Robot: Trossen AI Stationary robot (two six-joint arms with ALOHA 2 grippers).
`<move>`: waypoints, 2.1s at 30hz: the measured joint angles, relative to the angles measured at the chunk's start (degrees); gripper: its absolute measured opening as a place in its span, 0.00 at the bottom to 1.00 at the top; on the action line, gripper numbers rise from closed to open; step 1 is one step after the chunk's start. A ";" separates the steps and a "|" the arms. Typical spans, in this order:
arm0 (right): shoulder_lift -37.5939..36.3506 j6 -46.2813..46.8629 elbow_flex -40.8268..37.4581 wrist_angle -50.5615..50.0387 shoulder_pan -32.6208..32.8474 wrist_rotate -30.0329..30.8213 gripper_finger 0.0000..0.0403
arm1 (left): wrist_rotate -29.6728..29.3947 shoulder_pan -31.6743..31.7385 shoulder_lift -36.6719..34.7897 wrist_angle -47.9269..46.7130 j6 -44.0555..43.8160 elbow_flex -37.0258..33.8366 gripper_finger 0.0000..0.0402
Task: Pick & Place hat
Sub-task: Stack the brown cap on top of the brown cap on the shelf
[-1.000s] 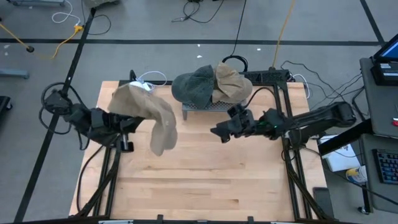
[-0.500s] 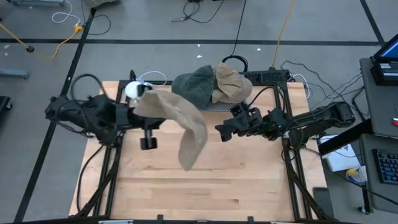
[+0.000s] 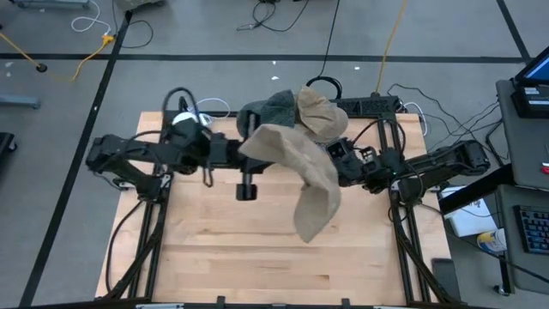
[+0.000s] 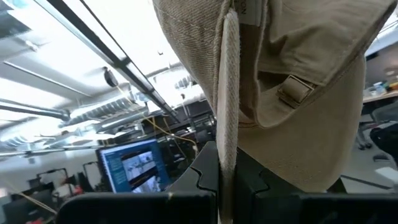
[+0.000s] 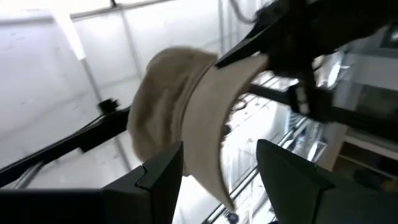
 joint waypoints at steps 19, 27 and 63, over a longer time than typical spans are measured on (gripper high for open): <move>-0.30 -1.54 0.00 5.98 0.79 -3.85 0.17 | -0.05 2.69 5.97 1.82 -5.90 2.80 0.06; -0.41 -1.80 0.11 6.81 0.76 -3.39 0.03 | -0.02 3.31 5.94 0.59 -10.75 2.80 0.02; -11.91 -21.84 0.00 -12.44 -16.20 -11.42 0.01 | 9.29 -2.14 -15.24 -48.58 -37.28 2.71 0.60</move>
